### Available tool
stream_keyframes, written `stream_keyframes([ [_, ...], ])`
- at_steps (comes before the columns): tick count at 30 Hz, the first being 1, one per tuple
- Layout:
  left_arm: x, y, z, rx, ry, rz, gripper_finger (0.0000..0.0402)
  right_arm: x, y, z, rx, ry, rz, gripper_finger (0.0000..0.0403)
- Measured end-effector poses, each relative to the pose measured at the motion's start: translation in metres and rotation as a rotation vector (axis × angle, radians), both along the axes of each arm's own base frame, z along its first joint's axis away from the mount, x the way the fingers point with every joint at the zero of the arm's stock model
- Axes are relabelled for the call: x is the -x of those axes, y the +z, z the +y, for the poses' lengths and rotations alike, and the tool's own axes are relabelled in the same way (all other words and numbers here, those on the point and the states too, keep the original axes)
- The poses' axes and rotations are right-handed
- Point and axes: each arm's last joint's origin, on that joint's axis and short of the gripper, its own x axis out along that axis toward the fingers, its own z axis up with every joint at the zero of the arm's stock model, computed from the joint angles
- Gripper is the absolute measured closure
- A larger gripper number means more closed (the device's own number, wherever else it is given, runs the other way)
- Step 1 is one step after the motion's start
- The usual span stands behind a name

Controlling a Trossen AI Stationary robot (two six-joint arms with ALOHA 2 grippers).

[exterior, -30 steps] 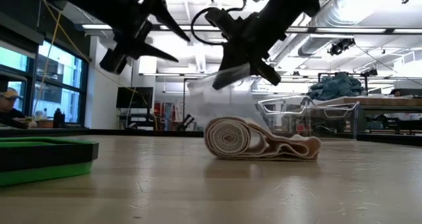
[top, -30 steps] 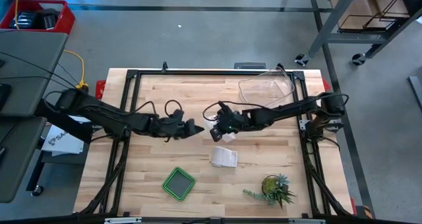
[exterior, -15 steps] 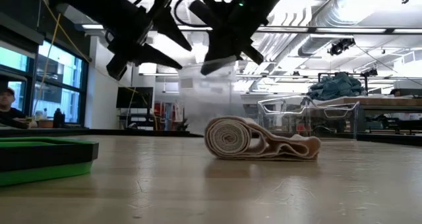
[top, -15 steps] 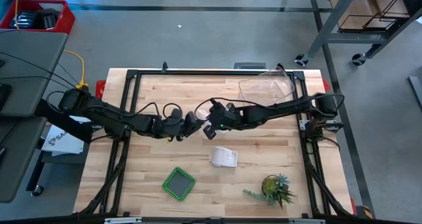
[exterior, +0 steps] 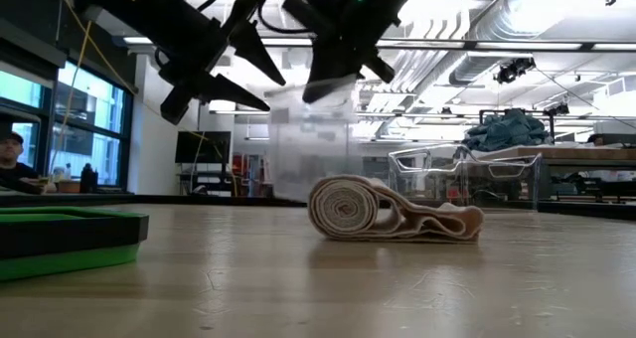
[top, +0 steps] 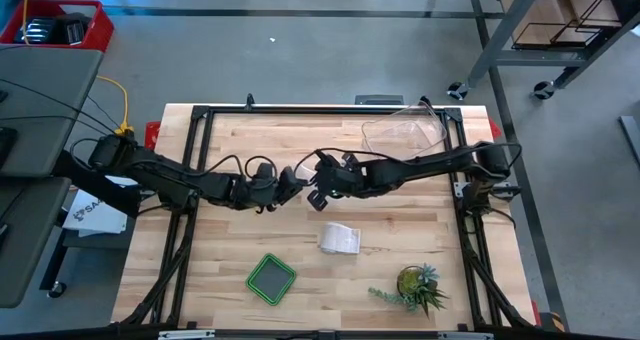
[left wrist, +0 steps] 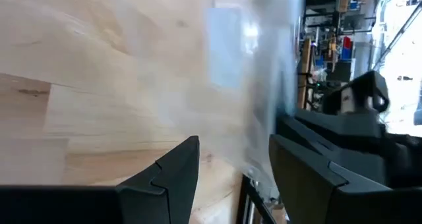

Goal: Roll bandage
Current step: Put the rolled white bandage into the transparent zip bag

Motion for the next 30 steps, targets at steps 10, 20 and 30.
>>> stream_keyframes([
  [10, -0.001, 0.004, 0.002, 0.031, 0.041, -0.057, 0.0225, 0.008, 0.013, 0.018, 0.035, 0.079, -0.004, 0.0403],
  [20, 0.001, 0.021, -0.002, -0.014, -0.014, -0.137, 0.0225, 0.013, 0.009, 0.022, 0.049, 0.087, 0.061, 0.0403],
  [30, 0.001, 0.017, -0.002, 0.007, -0.021, -0.114, 0.0225, 0.013, 0.010, 0.020, 0.088, 0.119, 0.082, 0.0403],
])
